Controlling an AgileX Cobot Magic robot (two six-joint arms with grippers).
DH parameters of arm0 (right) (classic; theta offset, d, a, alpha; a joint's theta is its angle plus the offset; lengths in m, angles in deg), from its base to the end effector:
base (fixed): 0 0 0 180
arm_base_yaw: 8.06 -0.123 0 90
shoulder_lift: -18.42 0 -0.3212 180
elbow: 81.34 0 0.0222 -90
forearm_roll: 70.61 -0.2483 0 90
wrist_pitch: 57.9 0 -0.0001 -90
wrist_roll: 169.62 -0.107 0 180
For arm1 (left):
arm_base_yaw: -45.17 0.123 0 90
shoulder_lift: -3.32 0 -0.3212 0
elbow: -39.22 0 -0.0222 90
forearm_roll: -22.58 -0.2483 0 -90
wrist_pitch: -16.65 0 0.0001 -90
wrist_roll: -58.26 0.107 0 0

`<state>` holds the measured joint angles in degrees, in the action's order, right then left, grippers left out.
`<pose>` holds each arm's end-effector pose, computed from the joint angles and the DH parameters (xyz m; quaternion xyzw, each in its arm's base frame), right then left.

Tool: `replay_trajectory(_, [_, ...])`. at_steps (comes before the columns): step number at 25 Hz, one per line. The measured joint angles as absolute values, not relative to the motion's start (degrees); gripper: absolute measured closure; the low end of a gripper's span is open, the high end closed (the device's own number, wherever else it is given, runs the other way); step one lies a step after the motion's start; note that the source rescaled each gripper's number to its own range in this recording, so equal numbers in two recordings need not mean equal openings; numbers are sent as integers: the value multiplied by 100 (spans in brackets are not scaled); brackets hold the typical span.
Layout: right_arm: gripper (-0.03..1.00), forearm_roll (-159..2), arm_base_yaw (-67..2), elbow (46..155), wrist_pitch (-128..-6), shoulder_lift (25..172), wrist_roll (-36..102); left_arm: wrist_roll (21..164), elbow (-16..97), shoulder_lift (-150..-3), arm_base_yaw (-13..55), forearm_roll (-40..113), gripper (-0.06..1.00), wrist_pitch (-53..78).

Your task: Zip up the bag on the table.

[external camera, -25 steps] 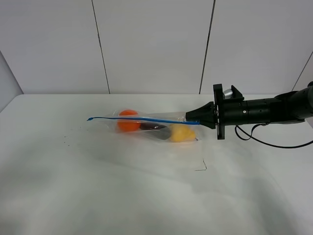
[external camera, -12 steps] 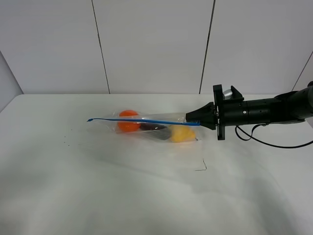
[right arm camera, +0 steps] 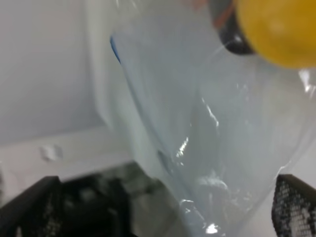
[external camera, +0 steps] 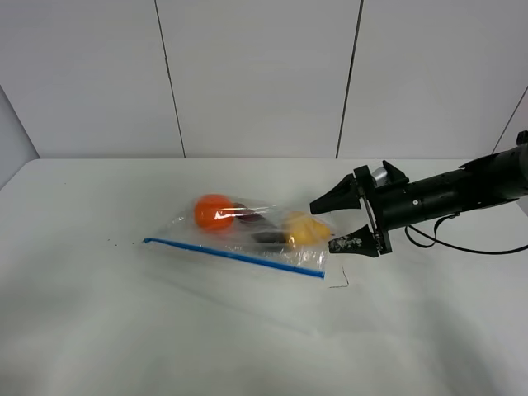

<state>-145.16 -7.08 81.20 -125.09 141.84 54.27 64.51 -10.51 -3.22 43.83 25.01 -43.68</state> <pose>0.3581 0.0890 0.1638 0.0556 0.8513 0.5216 0.0066 -0.0294 -0.0033 0.2680 0.0570 0.8487 0.0013 0.5258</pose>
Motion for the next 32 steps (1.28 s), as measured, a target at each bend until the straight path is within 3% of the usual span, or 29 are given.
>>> replay_trajectory(10, [-3,-10455,-713,10339,-12198,14166,3037,6451,-1051,-322,4383,2501,-6,-4368])
replay_trajectory(16, [-3,-8267,-713,11031,-12233,14154,1943,6451,-1051,-322,4383,2501,-6,-4368])
replay_trajectory(27, [-3,-7726,-713,11040,-12714,14030,1729,6451,-1051,-322,4383,2501,-6,-4368])
replay_trajectory(32, [-3,-7726,-713,10293,-12701,13179,1702,6451,-1051,-322,4383,2501,-6,-4368])
